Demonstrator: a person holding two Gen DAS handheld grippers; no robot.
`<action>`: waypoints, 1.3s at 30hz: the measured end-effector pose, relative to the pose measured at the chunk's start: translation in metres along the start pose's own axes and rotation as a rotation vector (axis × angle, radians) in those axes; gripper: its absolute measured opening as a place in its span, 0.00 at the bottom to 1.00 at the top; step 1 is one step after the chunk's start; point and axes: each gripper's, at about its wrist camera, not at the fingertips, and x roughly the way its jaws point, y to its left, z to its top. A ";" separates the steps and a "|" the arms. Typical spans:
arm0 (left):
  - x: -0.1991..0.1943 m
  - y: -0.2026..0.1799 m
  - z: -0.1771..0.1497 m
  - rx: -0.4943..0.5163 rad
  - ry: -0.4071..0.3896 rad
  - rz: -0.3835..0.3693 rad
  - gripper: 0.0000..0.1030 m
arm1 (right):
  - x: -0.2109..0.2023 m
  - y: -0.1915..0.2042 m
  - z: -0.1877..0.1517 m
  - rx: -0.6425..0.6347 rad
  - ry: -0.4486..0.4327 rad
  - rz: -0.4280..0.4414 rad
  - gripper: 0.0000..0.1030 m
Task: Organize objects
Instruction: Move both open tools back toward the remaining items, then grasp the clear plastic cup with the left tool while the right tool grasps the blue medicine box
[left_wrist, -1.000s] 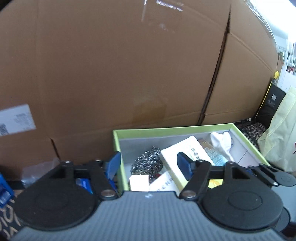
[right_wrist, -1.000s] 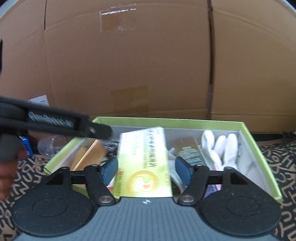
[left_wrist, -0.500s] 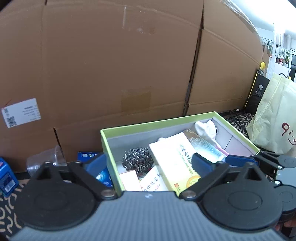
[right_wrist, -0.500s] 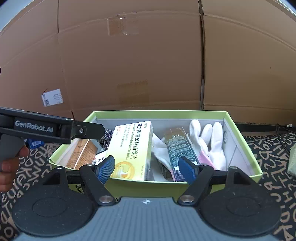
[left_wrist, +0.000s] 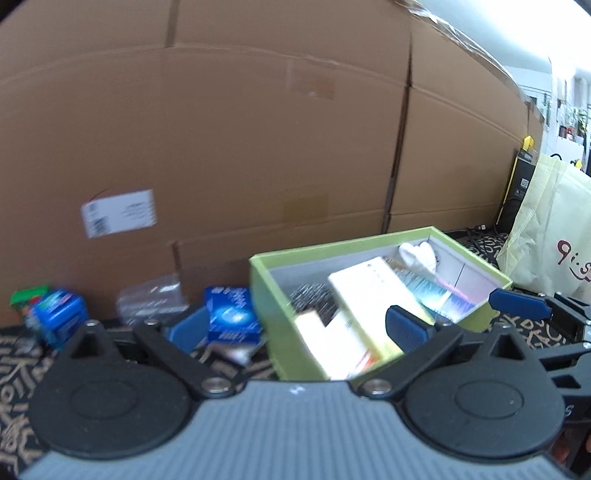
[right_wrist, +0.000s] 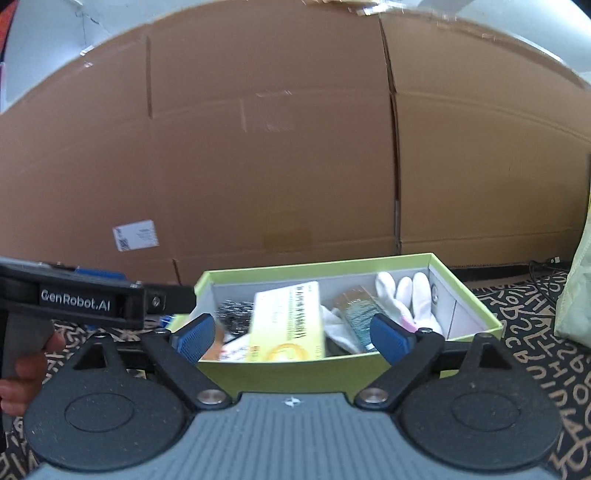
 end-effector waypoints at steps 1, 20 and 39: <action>-0.010 0.008 -0.005 -0.014 0.001 0.011 1.00 | -0.004 0.005 -0.003 -0.001 -0.008 0.006 0.91; -0.085 0.158 -0.054 -0.233 0.053 0.239 1.00 | 0.057 0.148 -0.034 -0.231 0.101 0.221 0.78; 0.003 0.148 -0.010 -0.102 0.043 0.207 1.00 | 0.102 0.145 -0.047 -0.250 0.191 -0.031 0.62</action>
